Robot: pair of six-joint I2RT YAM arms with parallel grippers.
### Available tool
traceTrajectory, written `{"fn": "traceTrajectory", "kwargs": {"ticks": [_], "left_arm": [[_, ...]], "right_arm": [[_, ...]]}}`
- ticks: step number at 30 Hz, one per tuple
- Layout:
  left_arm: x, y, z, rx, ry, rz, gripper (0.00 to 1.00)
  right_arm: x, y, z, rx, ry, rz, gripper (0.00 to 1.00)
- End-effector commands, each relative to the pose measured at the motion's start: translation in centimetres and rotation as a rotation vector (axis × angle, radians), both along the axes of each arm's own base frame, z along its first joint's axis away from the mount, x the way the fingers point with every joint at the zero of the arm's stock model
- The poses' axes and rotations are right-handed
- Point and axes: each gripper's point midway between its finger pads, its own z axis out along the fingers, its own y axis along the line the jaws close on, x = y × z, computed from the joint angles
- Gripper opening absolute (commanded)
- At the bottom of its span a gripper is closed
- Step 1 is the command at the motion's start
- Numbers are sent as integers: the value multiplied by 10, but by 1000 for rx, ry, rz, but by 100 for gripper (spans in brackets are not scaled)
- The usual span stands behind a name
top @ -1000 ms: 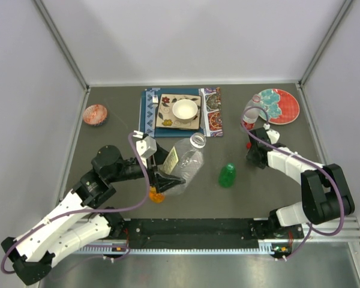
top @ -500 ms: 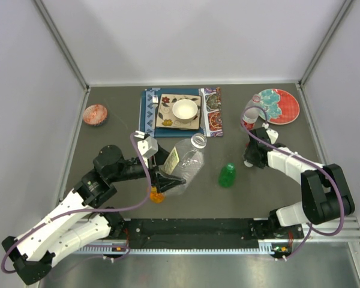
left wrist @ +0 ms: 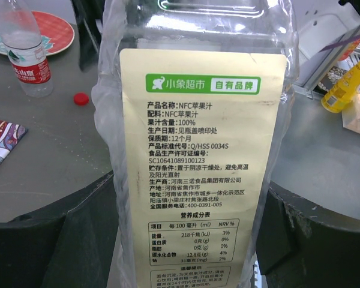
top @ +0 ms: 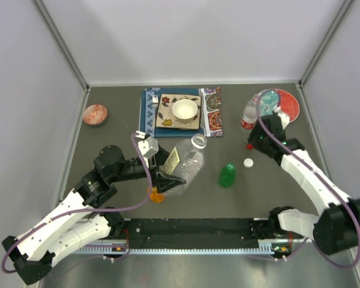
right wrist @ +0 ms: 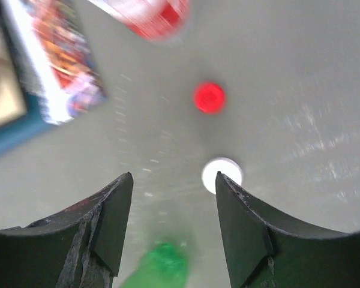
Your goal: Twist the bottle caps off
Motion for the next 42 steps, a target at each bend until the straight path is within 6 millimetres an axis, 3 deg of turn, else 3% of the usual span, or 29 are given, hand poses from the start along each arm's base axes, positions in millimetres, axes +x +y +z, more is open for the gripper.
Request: {"fn": "traceTrajectory", "kwargs": {"ticks": [1, 4, 6, 9, 10, 11, 14, 19, 23, 31, 42], "left_arm": [[6, -2, 16, -43, -55, 17, 38], [12, -4, 19, -40, -62, 32, 38], [14, -6, 21, -41, -63, 35, 39], [18, -10, 25, -36, -64, 33, 39], [20, -12, 25, -30, -65, 33, 39], [22, -12, 24, -24, -62, 36, 39], [25, -16, 24, -9, -58, 36, 39], [27, -21, 24, 3, -42, 23, 39], [28, -25, 23, 12, -33, 20, 39], [28, -30, 23, 22, -28, 15, 39], [29, -31, 23, 26, -39, 21, 39]], "right_arm": [[12, 10, 127, 72, -280, 44, 59], [-7, 44, 198, 191, -485, 204, 67], [-27, 72, 242, 289, -626, 347, 83], [-55, 101, 281, 431, -720, 520, 85], [-63, 109, 302, 481, -789, 577, 86], [-81, 126, 311, 569, -791, 693, 86], [-113, 148, 349, 697, -874, 882, 87], [-131, 182, 342, 625, -827, 1022, 90], [-129, 197, 332, 598, -804, 1053, 90], [-120, 206, 319, 558, -788, 1044, 86], [-118, 207, 307, 554, -761, 1035, 45]]}}
